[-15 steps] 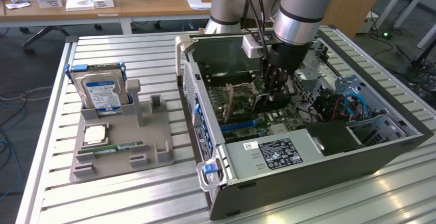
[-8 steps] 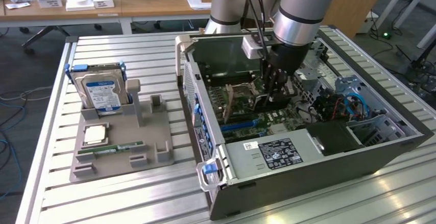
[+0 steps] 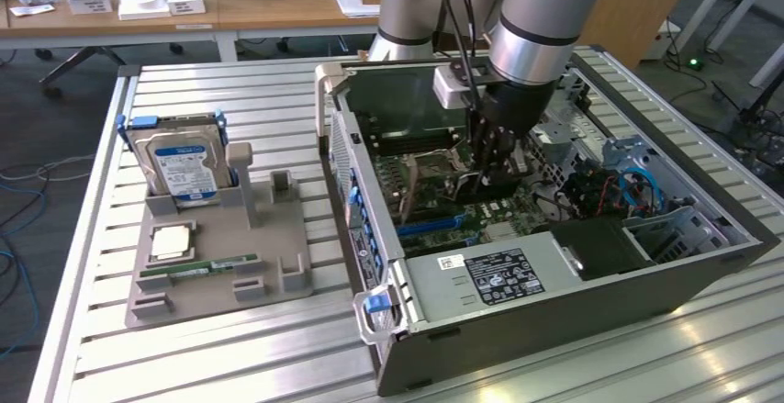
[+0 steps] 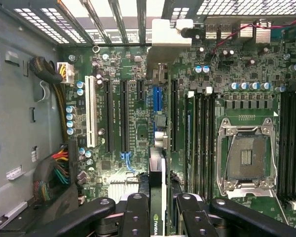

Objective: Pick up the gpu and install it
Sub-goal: 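Insert the gpu into the slot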

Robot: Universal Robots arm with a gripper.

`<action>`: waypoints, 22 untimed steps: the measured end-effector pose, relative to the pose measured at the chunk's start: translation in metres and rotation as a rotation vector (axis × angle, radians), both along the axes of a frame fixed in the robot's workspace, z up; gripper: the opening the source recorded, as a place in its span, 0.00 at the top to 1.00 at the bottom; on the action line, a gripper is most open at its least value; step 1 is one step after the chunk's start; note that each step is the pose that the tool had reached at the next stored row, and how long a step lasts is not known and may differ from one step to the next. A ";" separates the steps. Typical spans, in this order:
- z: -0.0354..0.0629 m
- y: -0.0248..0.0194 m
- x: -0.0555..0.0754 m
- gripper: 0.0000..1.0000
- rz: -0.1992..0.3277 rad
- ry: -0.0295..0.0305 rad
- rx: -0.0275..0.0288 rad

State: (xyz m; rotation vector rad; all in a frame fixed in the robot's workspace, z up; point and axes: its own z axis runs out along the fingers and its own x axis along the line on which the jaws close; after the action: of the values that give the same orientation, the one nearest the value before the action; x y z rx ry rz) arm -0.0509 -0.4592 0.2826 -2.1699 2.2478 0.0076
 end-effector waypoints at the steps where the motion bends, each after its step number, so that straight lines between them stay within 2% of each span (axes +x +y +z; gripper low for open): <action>1: -0.0002 -0.0001 0.000 0.74 0.000 0.0001 -0.0001; 22: -0.0063 -0.0003 -0.003 0.74 0.001 0.0000 -0.0002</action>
State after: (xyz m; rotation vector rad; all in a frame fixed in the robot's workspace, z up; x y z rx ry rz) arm -0.0536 -0.4595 0.2763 -2.1708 2.2472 0.0073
